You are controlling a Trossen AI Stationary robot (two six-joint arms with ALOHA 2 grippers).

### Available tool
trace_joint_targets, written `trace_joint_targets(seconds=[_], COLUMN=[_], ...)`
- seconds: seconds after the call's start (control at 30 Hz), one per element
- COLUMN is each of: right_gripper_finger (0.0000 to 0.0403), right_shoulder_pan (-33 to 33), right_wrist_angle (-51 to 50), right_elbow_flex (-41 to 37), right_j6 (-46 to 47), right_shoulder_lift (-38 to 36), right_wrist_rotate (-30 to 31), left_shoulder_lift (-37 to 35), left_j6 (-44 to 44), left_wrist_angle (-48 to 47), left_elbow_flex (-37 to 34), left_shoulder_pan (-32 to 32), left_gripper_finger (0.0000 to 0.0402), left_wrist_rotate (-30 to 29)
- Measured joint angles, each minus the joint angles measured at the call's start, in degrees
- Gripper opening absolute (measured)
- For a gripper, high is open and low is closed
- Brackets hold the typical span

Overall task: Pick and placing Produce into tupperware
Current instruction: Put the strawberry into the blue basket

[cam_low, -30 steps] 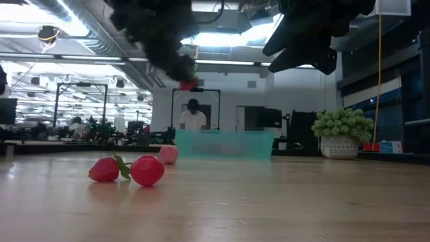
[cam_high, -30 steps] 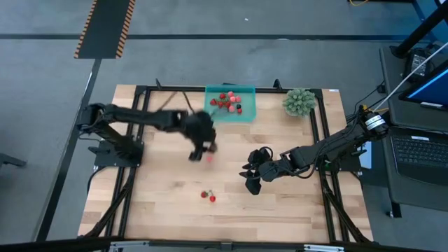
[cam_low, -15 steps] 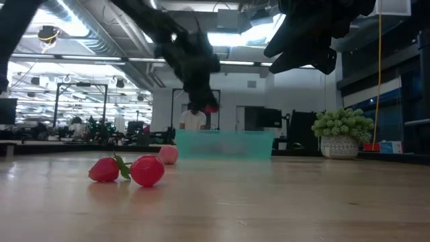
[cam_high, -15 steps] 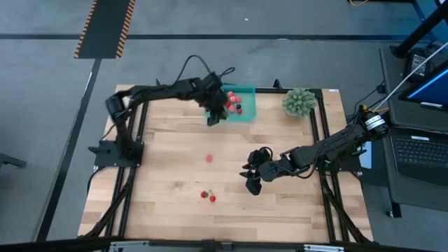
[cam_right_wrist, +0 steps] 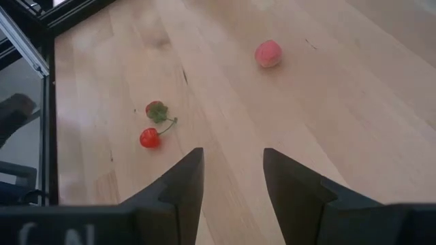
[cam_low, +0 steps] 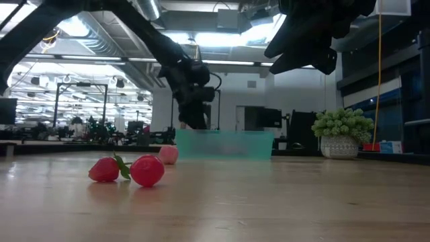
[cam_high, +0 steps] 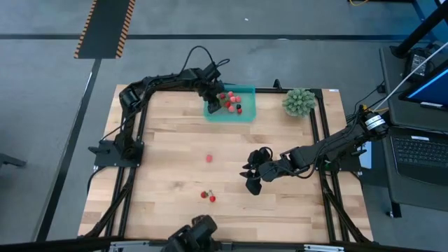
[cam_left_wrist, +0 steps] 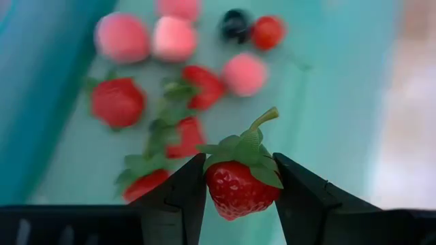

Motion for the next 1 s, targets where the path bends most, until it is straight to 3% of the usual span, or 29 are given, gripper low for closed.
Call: trace_joint_targets(seconds=[0.43,0.67,1.0], right_gripper_finger=[0.0155,0.0155,0.0155], right_shoulder_pan=[0.0,0.0,0.0], right_wrist_angle=[-0.1,-0.1,-0.1], right_elbow_flex=[0.0,0.0,0.0], right_j6=[0.2,0.2,0.2], right_shoulder_lift=[0.0,0.0,0.0], right_wrist_rotate=[0.0,0.0,0.0], left_shoulder_lift=[2.3,2.3,1.6], left_j6=[1.5,1.5,1.7], left_wrist_angle=[-0.4,-1.9,-2.1], left_elbow_flex=[0.0,0.0,0.4], left_shoulder_pan=[0.0,-0.4,-0.5], left_gripper_finger=[0.0142,0.0183,0.0233], left_wrist_rotate=[-3.4,-7.6,-7.5])
